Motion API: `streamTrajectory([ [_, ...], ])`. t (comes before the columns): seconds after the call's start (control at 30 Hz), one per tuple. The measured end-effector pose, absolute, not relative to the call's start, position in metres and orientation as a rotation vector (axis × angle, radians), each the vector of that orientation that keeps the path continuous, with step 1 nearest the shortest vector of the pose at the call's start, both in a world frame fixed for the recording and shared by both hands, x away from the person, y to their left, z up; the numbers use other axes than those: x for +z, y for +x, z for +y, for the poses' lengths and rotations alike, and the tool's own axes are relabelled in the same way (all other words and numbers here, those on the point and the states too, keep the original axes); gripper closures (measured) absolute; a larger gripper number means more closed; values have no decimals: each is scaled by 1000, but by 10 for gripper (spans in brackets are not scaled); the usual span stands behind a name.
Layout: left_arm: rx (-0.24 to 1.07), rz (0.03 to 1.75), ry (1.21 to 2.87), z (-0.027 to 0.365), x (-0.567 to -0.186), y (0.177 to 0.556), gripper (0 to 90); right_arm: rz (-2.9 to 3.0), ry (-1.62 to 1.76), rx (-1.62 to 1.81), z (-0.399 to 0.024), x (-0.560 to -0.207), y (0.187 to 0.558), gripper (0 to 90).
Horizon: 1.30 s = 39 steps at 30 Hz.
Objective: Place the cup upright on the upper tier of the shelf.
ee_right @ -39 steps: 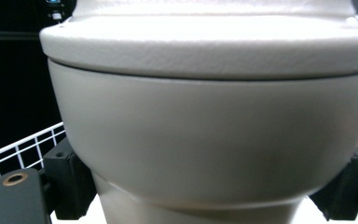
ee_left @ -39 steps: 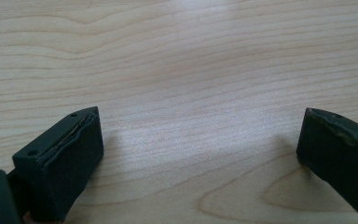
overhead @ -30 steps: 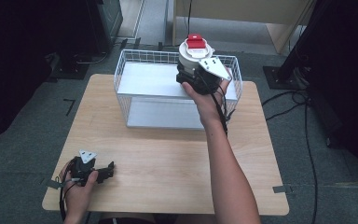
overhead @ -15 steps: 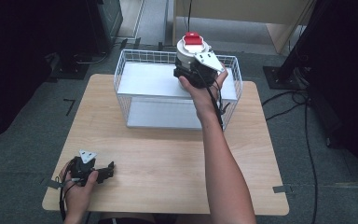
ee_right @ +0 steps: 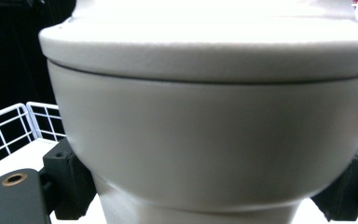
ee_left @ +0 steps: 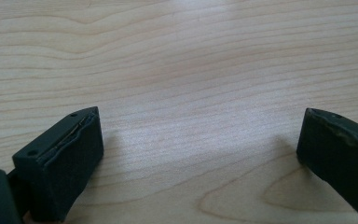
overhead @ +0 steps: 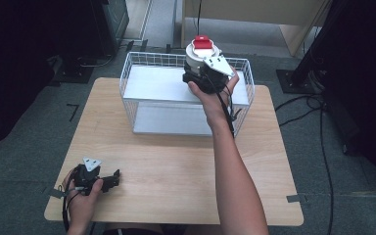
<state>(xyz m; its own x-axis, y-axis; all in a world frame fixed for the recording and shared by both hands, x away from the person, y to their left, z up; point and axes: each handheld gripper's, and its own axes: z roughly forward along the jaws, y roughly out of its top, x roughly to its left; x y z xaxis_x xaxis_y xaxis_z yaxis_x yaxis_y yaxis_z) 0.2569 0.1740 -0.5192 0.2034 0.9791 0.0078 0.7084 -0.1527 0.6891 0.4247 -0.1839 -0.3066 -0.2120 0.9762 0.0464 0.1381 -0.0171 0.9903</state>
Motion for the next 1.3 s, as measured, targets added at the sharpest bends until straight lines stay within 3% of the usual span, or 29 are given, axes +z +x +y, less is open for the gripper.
streamTrajectory([
  [0.6,634,1564,1928,174,-519,257,9,1509,1239,1281,-184,-302,424,56],
  [0.73,635,1564,1929,174,-519,257,8,1510,1234,1287,-187,-301,422,3],
  [1.3,635,1564,1930,174,-519,257,9,1522,1216,1302,-201,-315,398,0],
])
